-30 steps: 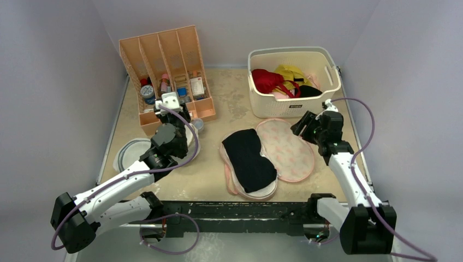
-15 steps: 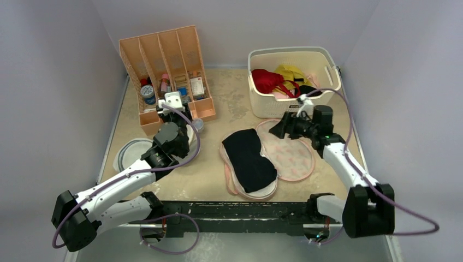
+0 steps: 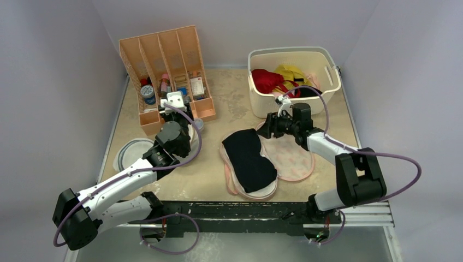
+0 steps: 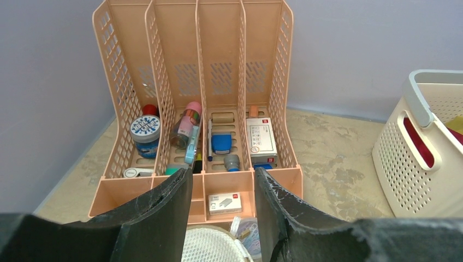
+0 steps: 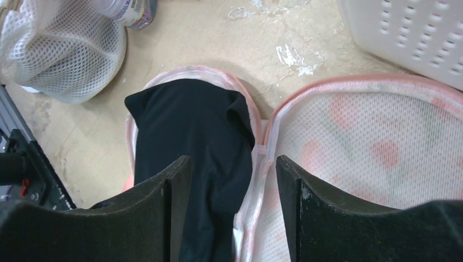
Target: Unzip the laundry bag and remove the bra
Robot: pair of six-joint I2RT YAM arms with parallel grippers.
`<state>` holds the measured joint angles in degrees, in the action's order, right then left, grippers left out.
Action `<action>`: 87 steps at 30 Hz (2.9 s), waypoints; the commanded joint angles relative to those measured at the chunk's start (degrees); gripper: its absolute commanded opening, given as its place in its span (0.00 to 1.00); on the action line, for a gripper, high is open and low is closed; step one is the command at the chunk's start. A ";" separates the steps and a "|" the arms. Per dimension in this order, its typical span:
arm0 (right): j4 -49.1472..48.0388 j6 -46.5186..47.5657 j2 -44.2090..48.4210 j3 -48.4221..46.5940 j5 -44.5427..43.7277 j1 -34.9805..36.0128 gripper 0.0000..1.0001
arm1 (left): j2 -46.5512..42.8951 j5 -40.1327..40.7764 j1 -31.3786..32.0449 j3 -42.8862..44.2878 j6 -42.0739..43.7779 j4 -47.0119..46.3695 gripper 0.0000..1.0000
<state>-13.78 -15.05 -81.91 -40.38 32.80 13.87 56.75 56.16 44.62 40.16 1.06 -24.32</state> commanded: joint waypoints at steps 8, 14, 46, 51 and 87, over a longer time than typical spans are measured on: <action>-13.20 3.18 -5.64 -2.71 -4.43 2.50 0.63 | 0.11 -0.35 -0.32 2.89 -0.15 -1.38 0.44; -14.13 3.25 -9.04 -4.37 -6.62 4.76 0.57 | 0.09 -0.44 -0.32 2.90 -0.10 -1.33 0.44; -13.84 2.75 -10.40 -1.60 -10.13 7.13 0.41 | 0.25 -0.53 -0.33 2.99 -0.50 -1.01 0.44; -15.25 2.42 -9.31 -0.37 -11.17 7.20 0.37 | 0.09 -0.80 -0.32 2.99 -0.70 -0.97 0.45; -4.06 -0.73 18.43 -0.90 -2.80 7.66 0.00 | -0.13 -0.97 -0.32 3.15 -0.96 -0.58 0.45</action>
<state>-18.24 -14.33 -69.45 -40.69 26.17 21.34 57.28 55.83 44.62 40.64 1.06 -24.29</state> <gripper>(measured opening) 0.008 0.447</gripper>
